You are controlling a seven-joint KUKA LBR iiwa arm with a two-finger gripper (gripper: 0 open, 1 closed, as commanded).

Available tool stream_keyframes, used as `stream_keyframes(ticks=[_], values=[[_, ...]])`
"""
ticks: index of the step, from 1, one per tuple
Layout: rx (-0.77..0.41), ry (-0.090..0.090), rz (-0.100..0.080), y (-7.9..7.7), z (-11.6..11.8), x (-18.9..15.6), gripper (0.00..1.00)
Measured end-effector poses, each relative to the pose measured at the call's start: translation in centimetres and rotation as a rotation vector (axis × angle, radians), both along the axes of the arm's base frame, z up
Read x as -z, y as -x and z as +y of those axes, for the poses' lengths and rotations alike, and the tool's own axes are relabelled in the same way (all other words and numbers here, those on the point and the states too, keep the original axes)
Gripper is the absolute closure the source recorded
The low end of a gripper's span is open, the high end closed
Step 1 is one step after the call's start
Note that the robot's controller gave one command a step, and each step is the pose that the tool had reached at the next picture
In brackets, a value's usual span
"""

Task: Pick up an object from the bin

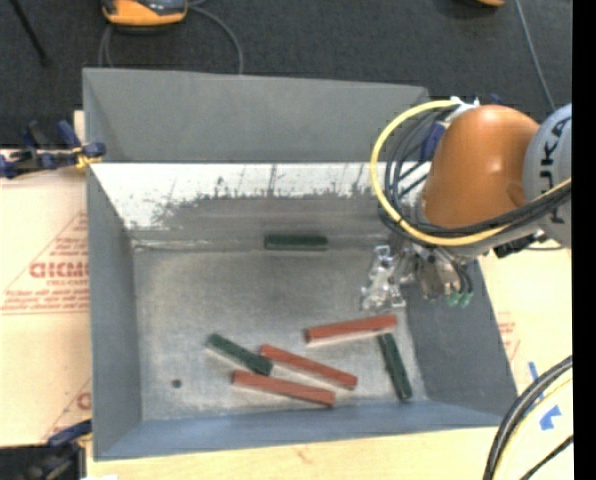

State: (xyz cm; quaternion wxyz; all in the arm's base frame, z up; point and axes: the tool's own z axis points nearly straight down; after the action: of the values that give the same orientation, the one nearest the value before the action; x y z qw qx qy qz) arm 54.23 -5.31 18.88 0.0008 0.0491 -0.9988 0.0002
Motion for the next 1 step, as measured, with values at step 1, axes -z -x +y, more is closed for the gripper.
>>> stream_keyframes(ticks=[1], values=[[-0.007, 0.000, 0.003, 0.57, -0.19, 7.37, 0.00]])
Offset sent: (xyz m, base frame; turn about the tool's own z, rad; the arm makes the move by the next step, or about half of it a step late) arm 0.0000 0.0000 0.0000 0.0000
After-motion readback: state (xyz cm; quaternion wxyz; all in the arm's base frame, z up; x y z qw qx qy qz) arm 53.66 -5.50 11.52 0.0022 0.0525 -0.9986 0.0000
